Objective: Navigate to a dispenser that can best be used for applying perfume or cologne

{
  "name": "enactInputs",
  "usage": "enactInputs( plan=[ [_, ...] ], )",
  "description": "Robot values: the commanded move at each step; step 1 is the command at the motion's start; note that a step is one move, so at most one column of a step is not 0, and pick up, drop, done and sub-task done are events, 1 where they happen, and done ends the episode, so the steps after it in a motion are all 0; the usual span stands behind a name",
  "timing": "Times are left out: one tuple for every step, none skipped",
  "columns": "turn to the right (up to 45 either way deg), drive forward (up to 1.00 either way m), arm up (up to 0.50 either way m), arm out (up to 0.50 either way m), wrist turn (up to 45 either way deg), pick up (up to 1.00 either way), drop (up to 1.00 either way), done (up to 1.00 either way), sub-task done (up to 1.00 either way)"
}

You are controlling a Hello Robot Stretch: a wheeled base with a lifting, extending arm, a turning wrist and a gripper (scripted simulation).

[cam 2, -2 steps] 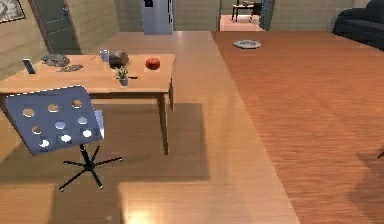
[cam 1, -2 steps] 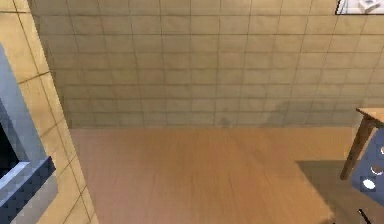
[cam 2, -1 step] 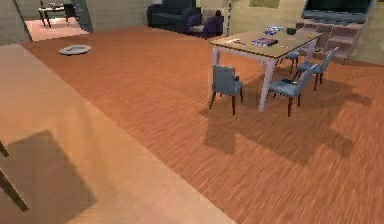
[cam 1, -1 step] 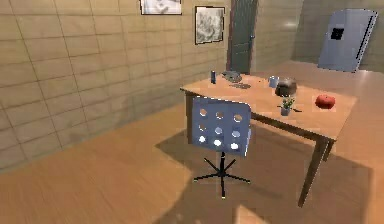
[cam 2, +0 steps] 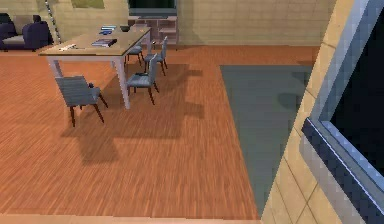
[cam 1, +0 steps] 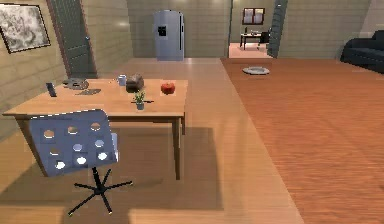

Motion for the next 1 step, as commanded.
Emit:
enactInputs(
  plan=[
    [0.0, 0.05, 0.00, 0.00, 0.0, 0.00, 0.00, 0.00, 0.00]
  ],
)
